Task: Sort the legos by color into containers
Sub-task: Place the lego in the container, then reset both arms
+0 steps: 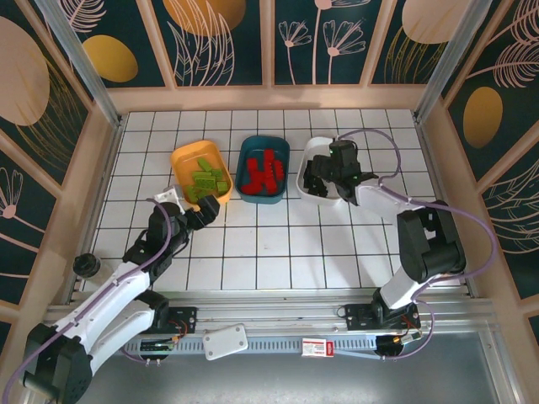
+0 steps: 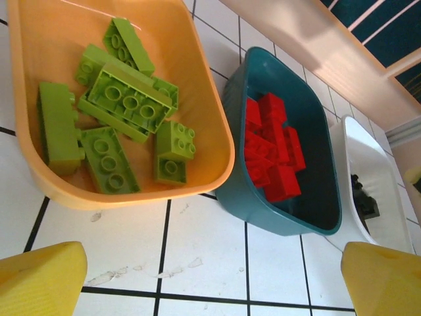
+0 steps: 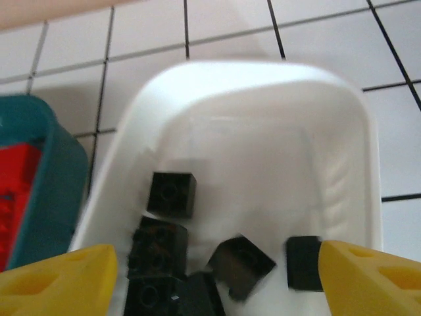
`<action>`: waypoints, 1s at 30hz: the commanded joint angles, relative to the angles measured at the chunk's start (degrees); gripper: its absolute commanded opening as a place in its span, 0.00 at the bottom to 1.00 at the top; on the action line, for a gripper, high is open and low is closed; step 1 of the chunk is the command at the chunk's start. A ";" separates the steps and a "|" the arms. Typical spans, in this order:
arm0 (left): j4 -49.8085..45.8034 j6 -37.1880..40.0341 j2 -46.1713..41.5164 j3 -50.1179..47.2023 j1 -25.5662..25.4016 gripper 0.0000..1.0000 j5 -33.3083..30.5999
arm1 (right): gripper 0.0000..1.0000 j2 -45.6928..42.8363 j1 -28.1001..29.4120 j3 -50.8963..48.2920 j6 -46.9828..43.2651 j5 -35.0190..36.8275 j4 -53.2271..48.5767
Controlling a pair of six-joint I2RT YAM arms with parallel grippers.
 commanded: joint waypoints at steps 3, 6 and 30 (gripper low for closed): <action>-2.93 -1.50 -0.93 4.69 -0.30 0.99 -7.15 | 0.86 -13.75 0.96 -5.21 1.68 -0.87 5.45; -2.69 -0.78 -0.17 6.47 -0.26 0.98 -15.17 | 0.88 -21.63 2.25 -12.14 2.74 -0.31 7.99; 50.89 36.36 28.53 -7.30 14.81 0.98 -32.31 | 0.99 -39.41 2.47 -30.11 4.64 8.53 12.44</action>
